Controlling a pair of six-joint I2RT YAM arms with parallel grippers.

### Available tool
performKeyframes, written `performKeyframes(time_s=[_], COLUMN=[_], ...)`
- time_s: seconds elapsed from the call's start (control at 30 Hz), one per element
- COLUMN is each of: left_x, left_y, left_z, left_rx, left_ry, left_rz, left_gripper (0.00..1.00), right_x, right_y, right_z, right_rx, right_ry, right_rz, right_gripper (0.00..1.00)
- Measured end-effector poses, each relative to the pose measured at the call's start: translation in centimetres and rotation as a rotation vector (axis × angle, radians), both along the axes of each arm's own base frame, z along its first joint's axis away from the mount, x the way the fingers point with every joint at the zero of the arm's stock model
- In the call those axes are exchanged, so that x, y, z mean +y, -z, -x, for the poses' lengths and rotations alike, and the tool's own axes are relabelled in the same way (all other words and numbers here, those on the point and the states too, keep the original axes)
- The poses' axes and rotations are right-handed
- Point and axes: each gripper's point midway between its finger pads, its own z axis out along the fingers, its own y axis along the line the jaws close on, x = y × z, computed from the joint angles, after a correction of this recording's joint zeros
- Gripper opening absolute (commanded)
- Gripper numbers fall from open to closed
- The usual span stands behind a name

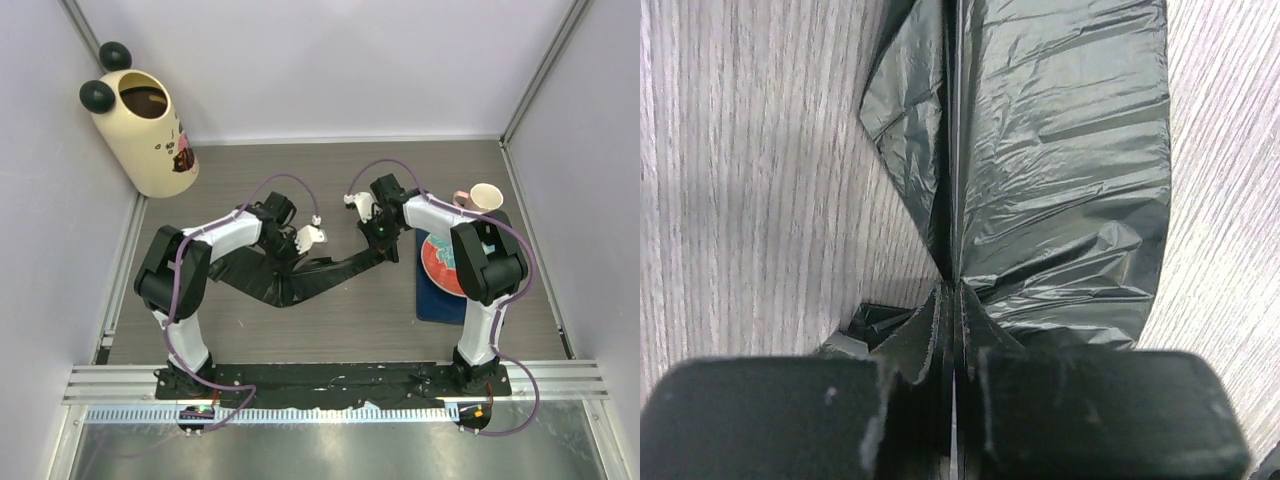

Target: Put the trash bags into the trash bin

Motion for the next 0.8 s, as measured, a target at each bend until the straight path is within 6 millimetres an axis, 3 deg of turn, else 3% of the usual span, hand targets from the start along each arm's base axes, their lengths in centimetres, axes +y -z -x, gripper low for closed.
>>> performKeyframes(time_s=[0.1,0.2,0.3,0.4,0.6,0.8], left_x=[0.4,1.1,0.8,-0.7,-6.4,-8.4], left_y=[-0.1,-0.6,-1.4,-2.6,-3.8,-1.6], left_z=[0.2,0.7,0.1,-1.7,-5.6,-4.6], left_rx=[0.018,0.062,0.071,0.012,-0.107,-0.102], left_ry=[-0.038,-0.082,-0.124,-0.111,0.010,0.174], left_rz=[0.001,0.007,0.037,0.076,0.169,0.182], left_gripper=[0.42,0.59,0.68,0.73,0.75,0.70], right_x=[0.1,0.1,0.1,0.1,0.0,0.0], right_y=[-0.2,-0.3,-0.3,-0.3,-0.3,-0.2], right_z=[-0.1,-0.1,-0.2,-0.2,-0.2,-0.2], right_rx=[-0.025,-0.037,-0.034,-0.026,-0.017,-0.005], right_ry=[-0.010,-0.034,-0.051,-0.060,-0.072,-0.074], right_rz=[-0.010,-0.011,-0.006,0.000,0.007,0.012], right_gripper=[0.01,0.01,0.01,0.01,0.01,0.01])
